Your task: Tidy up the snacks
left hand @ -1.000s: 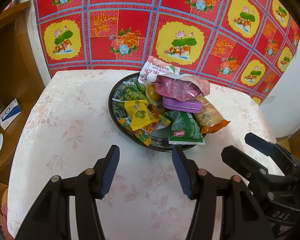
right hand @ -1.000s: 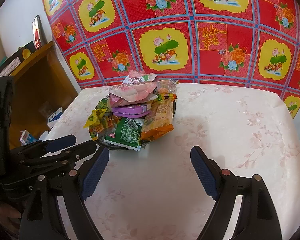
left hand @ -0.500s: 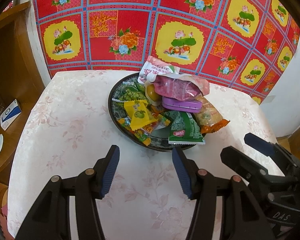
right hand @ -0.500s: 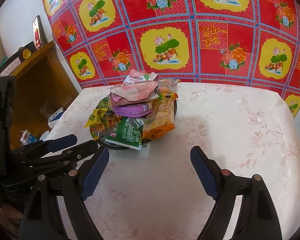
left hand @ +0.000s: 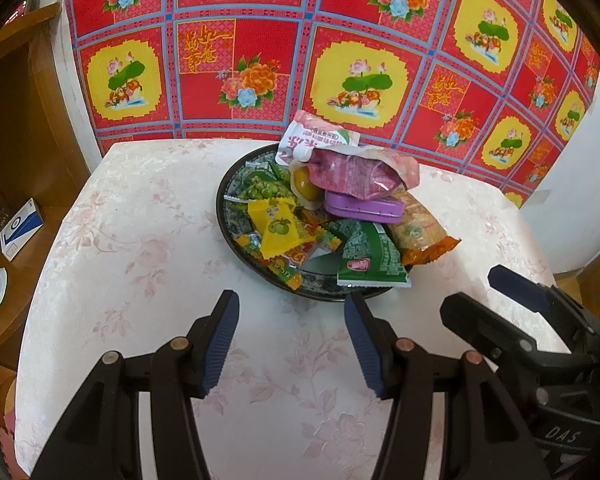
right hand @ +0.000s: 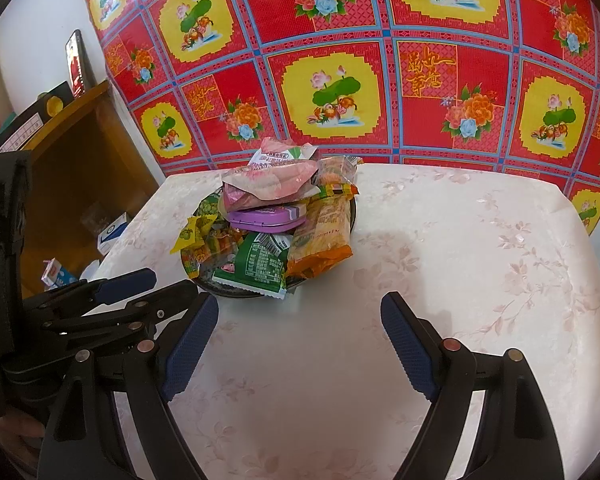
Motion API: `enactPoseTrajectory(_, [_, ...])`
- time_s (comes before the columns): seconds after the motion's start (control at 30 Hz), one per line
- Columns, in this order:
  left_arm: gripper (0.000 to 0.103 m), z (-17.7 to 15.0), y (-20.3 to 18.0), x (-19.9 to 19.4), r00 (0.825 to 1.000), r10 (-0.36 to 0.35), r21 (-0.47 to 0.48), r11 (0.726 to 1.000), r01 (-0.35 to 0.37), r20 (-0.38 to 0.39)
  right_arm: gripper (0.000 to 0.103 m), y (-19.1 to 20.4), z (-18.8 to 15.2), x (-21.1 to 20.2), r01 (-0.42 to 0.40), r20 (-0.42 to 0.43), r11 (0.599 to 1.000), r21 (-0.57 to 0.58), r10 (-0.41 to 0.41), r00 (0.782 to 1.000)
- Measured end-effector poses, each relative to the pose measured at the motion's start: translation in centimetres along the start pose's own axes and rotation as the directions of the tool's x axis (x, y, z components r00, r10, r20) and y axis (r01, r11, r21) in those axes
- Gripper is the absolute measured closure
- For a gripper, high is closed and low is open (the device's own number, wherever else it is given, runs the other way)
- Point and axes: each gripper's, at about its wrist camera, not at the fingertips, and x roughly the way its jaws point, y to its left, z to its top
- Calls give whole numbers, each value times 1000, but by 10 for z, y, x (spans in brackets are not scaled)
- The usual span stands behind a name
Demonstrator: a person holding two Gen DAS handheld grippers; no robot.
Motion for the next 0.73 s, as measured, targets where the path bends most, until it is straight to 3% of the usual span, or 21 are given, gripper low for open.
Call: enactPoseTrajectory(0.73, [45, -3, 2, 6, 1000, 7, -8, 1000, -8, -27, 18, -5, -2, 4, 4, -9, 1000, 9, -4, 1000])
